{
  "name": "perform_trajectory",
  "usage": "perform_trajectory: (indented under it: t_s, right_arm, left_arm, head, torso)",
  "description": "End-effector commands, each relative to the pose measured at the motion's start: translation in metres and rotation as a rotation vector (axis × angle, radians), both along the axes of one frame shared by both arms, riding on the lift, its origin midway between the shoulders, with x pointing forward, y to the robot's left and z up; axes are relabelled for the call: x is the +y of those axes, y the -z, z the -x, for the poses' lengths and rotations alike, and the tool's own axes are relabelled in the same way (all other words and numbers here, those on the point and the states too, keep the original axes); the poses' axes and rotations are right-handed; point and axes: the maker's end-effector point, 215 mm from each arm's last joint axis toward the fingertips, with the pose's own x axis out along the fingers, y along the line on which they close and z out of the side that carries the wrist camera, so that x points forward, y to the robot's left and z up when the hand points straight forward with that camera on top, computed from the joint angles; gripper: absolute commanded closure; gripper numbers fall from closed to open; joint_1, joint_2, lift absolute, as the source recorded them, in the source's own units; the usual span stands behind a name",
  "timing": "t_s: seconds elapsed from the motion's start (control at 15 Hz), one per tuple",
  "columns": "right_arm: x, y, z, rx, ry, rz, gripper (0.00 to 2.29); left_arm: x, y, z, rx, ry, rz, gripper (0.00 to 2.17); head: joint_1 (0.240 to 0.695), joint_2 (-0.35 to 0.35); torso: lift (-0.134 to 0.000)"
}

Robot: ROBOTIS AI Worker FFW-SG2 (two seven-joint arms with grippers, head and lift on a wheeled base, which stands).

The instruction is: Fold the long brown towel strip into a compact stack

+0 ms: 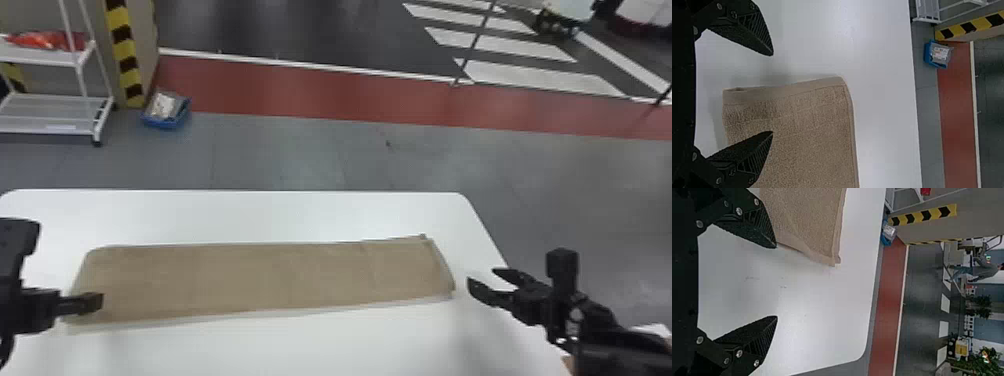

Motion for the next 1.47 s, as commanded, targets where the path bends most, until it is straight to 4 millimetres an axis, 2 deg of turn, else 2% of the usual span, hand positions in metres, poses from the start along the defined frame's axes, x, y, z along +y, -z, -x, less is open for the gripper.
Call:
perform_trajectory:
  t_s: [0.0, 0.27, 0.4, 0.6, 0.8, 1.0, 1.07, 1.4]
  right_arm:
    - [0.017, 0.006, -0.002, -0.004, -0.028, 0.000, 0.29]
    - [0.037, 0.014, -0.007, 0.016, -0.067, 0.014, 0.29]
    - [0.046, 0.020, -0.006, 0.034, -0.097, 0.020, 0.41]
    - [0.048, 0.022, -0.004, 0.048, -0.106, 0.013, 0.47]
    - [0.048, 0.020, -0.003, 0.062, -0.108, -0.011, 0.69]
    - [0.046, 0.015, -0.004, 0.056, -0.114, -0.019, 0.83]
    - [0.046, 0.014, -0.003, 0.060, -0.115, -0.026, 0.95]
    - [0.035, 0.008, 0.006, 0.062, -0.103, -0.040, 0.97]
  left_arm:
    - [0.008, 0.003, 0.002, -0.002, -0.005, -0.006, 0.20]
    - [0.020, 0.012, 0.011, 0.015, -0.014, -0.018, 0.21]
    - [0.021, 0.016, 0.013, 0.024, -0.015, -0.017, 0.21]
    - [0.019, 0.016, 0.013, 0.028, -0.019, -0.010, 0.27]
    - [0.015, 0.017, 0.019, 0.048, -0.016, 0.003, 0.45]
    - [0.011, 0.012, 0.028, 0.064, -0.015, 0.008, 1.07]
    - [0.011, 0.013, 0.035, 0.081, -0.016, 0.012, 1.09]
    - [0.012, 0.011, 0.055, 0.138, -0.026, 0.013, 1.09]
  head:
    - [0.695, -0.240]
    - [0.695, -0.199]
    - [0.695, -0.186]
    - [0.695, -0.166]
    - [0.695, -0.165]
    - [0.695, -0.172]
    - [0.695, -0.175]
    - [0.695, -0.192]
  torso:
    - [0.000]
    - [0.000]
    - [0.000]
    - [0.000]
    - [0.000]
    - [0.000]
    - [0.000]
    - [0.000]
